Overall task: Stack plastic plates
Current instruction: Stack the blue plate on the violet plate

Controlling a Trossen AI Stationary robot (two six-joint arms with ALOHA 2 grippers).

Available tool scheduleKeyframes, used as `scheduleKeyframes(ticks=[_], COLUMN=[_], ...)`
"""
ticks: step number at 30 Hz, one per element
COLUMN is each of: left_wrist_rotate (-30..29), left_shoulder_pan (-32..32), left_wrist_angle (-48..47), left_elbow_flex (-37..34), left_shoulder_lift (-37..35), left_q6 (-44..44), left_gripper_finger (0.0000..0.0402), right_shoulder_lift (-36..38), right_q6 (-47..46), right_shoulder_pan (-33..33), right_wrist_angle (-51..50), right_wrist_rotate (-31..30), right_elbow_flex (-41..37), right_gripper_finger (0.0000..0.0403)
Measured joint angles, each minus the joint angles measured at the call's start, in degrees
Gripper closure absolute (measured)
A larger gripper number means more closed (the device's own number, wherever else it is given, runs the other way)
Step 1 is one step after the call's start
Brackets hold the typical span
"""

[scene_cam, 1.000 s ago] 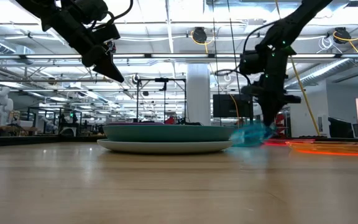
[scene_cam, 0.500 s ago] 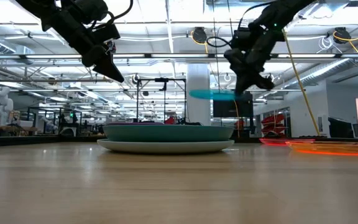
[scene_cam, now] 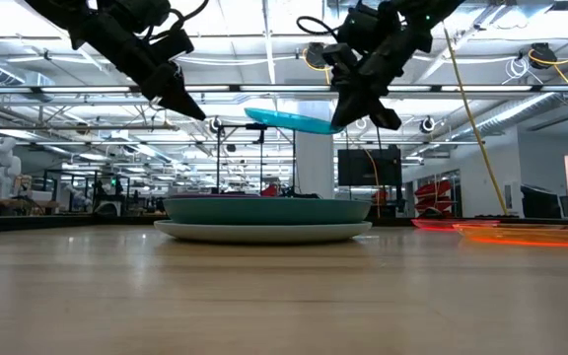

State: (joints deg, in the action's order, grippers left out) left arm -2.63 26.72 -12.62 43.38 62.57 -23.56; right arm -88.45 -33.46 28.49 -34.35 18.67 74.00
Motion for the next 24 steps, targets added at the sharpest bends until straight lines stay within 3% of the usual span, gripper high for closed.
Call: scheduleKeyframes(ticks=[7,15,24], left_wrist_rotate=[-0.5,-0.6,-2.4], left_shoulder_pan=[0.0,0.3,1.1], left_wrist_angle=[2.8,6.6,6.7], left_elbow_flex=[0.0,0.0,0.0], left_shoulder_lift=[0.0,-0.3,-1.8], left_q6=[-0.2,-0.7,-1.0], left_gripper_finger=[0.0254,0.0254,0.0254], right_shoulder_lift=[-2.1,-8.2,-16.7], right_q6=[-5.0,-7.1,-4.7], right_shoulder_pan=[-6.4,-8.8,-9.3], right_wrist_angle=[2.0,7.5,2.5], right_wrist_rotate=[-5.3,-3.2,-2.1], right_elbow_flex=[0.0,0.0,6.9], right_gripper_finger=[0.0403,0.0403,0.0403])
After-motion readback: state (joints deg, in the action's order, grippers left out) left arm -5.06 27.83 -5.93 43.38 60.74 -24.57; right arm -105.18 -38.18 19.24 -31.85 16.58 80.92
